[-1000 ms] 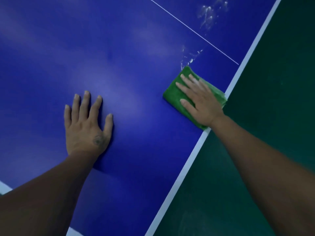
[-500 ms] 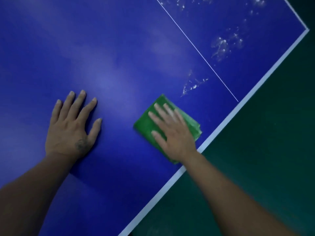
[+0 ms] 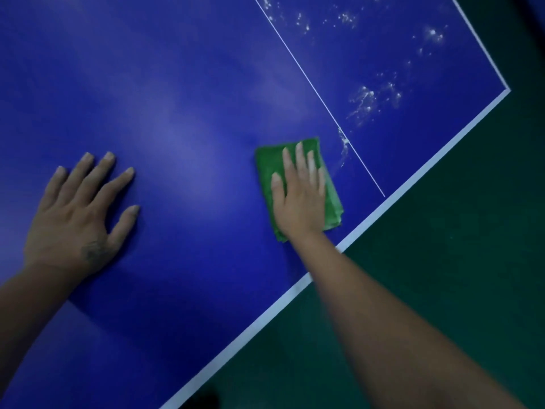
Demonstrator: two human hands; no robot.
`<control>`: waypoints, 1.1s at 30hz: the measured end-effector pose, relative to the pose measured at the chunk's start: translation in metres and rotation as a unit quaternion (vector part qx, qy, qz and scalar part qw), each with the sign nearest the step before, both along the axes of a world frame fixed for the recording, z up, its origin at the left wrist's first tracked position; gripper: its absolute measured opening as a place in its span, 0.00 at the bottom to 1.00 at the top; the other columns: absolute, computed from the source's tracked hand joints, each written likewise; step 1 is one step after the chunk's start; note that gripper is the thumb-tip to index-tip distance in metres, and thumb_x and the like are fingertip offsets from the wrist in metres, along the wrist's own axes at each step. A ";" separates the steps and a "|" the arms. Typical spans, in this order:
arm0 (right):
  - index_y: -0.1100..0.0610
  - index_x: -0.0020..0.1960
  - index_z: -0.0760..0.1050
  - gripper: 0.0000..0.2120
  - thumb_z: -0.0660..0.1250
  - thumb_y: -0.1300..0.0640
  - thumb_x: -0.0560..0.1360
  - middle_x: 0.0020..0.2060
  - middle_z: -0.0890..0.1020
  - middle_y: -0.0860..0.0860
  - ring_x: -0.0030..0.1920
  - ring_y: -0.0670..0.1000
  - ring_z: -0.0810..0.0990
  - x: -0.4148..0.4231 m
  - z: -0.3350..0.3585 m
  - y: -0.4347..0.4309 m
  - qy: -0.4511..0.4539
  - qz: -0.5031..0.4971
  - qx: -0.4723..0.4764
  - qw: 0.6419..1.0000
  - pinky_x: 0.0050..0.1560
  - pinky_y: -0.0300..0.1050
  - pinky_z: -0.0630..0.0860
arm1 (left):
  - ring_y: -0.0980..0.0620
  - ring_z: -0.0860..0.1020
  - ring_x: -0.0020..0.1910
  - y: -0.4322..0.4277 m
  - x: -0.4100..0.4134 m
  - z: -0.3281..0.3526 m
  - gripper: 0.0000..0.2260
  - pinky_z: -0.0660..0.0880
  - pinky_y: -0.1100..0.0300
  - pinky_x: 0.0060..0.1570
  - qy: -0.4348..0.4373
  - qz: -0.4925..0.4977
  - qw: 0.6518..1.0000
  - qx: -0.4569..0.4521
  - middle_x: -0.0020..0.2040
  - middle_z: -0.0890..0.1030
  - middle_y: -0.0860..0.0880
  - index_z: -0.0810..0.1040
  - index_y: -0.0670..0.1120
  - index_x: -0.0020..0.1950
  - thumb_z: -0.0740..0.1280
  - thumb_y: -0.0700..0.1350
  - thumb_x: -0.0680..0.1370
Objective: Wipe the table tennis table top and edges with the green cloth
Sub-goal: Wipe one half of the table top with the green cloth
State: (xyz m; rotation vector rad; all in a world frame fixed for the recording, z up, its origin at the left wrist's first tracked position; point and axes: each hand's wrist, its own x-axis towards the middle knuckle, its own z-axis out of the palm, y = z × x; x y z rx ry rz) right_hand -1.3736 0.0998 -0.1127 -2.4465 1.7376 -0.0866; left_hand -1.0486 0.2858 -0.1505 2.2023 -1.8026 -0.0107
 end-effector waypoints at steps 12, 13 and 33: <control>0.46 0.87 0.58 0.29 0.52 0.40 0.88 0.88 0.54 0.45 0.88 0.50 0.48 -0.069 -0.005 -0.035 -0.015 0.149 0.019 0.989 0.87 0.59 0.47 | 0.39 0.44 0.88 -0.081 -0.211 0.031 0.32 0.43 0.37 0.85 0.104 0.261 0.952 0.117 0.89 0.48 0.41 0.53 0.40 0.88 0.53 0.55 0.87; 0.46 0.88 0.58 0.29 0.51 0.39 0.88 0.88 0.54 0.45 0.88 0.50 0.48 -0.073 -0.005 -0.056 -0.013 0.136 0.015 0.990 0.87 0.59 0.47 | 0.40 0.43 0.88 -0.088 -0.228 0.030 0.33 0.43 0.37 0.85 0.100 0.277 0.948 0.121 0.89 0.46 0.41 0.50 0.40 0.88 0.51 0.55 0.87; 0.48 0.87 0.60 0.30 0.58 0.42 0.88 0.88 0.55 0.48 0.88 0.54 0.52 -0.164 -0.012 -0.027 -0.047 0.299 0.029 0.953 0.86 0.62 0.55 | 0.43 0.46 0.88 -0.111 -0.262 0.026 0.35 0.45 0.38 0.85 0.044 0.324 0.939 0.110 0.89 0.52 0.42 0.56 0.42 0.88 0.52 0.60 0.85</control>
